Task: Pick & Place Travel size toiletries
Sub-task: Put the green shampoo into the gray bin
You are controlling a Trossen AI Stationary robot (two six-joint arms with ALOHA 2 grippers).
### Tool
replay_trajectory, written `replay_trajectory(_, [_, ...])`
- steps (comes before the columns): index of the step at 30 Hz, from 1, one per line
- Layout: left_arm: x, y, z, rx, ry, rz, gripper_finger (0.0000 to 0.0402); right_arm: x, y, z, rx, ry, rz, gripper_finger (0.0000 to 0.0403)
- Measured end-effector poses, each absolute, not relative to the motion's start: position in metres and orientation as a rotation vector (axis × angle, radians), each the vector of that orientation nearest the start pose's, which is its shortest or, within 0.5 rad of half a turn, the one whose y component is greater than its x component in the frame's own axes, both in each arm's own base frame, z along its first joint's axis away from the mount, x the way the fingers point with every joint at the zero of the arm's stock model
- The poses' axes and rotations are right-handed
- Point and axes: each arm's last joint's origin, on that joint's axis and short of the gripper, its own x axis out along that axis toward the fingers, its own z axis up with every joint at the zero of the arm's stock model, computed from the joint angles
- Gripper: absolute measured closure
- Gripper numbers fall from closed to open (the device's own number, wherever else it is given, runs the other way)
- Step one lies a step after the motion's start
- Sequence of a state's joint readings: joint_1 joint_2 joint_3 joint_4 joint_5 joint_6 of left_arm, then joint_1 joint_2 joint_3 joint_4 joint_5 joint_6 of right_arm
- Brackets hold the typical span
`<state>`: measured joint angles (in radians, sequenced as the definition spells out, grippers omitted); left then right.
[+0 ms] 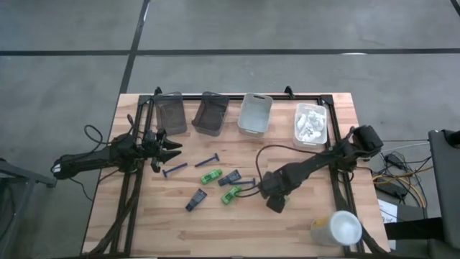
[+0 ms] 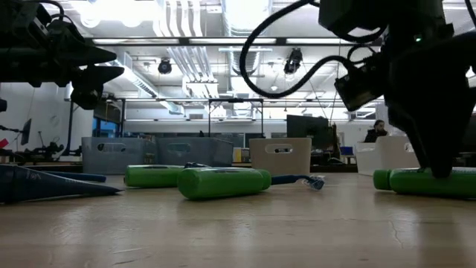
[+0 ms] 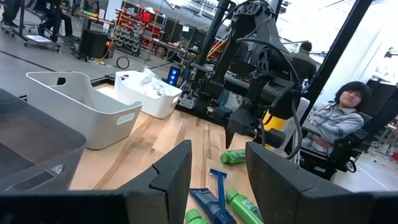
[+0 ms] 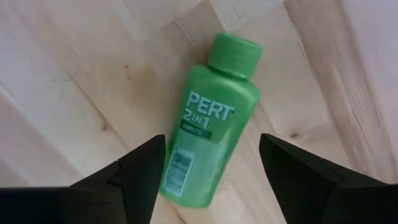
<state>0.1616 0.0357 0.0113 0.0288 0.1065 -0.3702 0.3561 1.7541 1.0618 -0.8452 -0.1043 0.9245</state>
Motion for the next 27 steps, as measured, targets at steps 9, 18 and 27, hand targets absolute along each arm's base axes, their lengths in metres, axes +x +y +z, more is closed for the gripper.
replay_trajectory(9, [0.098,0.013,0.167,-0.37,-0.014,0.053,0.0245,0.286,0.11,0.14,0.498,1.558,-0.357,0.0136])
replay_trajectory(18, [0.098,0.013,0.167,-0.37,-0.014,0.053,0.0245,0.284,0.109,0.138,0.451,1.566,-0.339,0.0196])
replay_trajectory(27, [0.098,0.013,0.167,-0.37,-0.014,0.052,0.0245,0.284,0.109,0.14,0.445,1.559,-0.325,0.0258])
